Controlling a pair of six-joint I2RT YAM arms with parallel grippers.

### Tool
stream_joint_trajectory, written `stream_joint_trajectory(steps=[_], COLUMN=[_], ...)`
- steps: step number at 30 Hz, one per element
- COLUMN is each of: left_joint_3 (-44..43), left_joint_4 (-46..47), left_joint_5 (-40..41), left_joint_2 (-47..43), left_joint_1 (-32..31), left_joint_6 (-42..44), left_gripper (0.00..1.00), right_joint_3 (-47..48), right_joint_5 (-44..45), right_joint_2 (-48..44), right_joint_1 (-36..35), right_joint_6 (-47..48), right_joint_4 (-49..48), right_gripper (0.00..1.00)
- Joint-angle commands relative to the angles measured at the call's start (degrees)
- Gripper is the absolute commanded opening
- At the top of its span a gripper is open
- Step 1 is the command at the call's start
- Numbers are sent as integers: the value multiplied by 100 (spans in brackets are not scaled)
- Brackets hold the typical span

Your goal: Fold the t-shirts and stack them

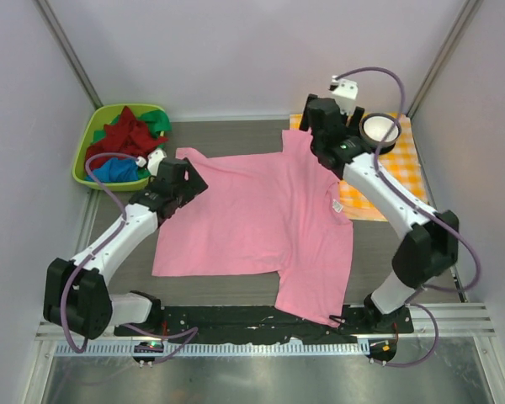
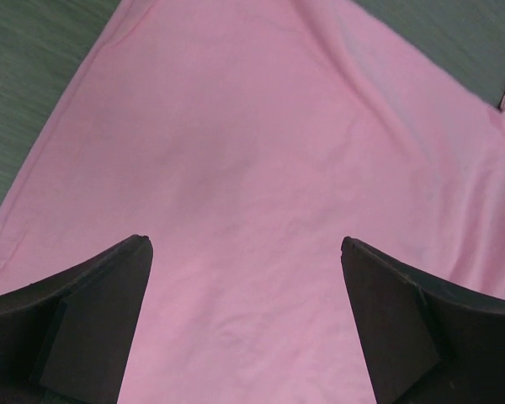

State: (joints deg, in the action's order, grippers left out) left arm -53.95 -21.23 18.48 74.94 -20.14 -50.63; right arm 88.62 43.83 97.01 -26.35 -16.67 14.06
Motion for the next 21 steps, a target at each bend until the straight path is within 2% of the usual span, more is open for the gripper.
stream_joint_trajectory(steps=[1,6,9,14,21], left_joint_3=[438,605,903,1589,1801], left_joint_4=[-531,-1407,-1559,-1314,-1041], left_joint_5=[-616,-635,-854,-1171,-1347], left_joint_2=[-497,-866,-1033,-1227,-929], left_joint_1=[-16,-16,-16,-16,-16], left_joint_6=[158,2,-227,-517,-536], left_gripper=[100,100,100,100,100], right_joint_3=[-1266,-2627,-3487,-4563,-5328], right_joint_5=[-312,-1365,-2104,-2151,-2169], right_joint_2=[-838,-1807,-2449,-3407,-3812], right_joint_1=[174,156,34,-301,-318], right_joint_6=[-1275,-2261,-2745,-3351,-3747], right_joint_4=[1423,2309,2496,2478,2557], right_gripper=[98,95,92,91,91])
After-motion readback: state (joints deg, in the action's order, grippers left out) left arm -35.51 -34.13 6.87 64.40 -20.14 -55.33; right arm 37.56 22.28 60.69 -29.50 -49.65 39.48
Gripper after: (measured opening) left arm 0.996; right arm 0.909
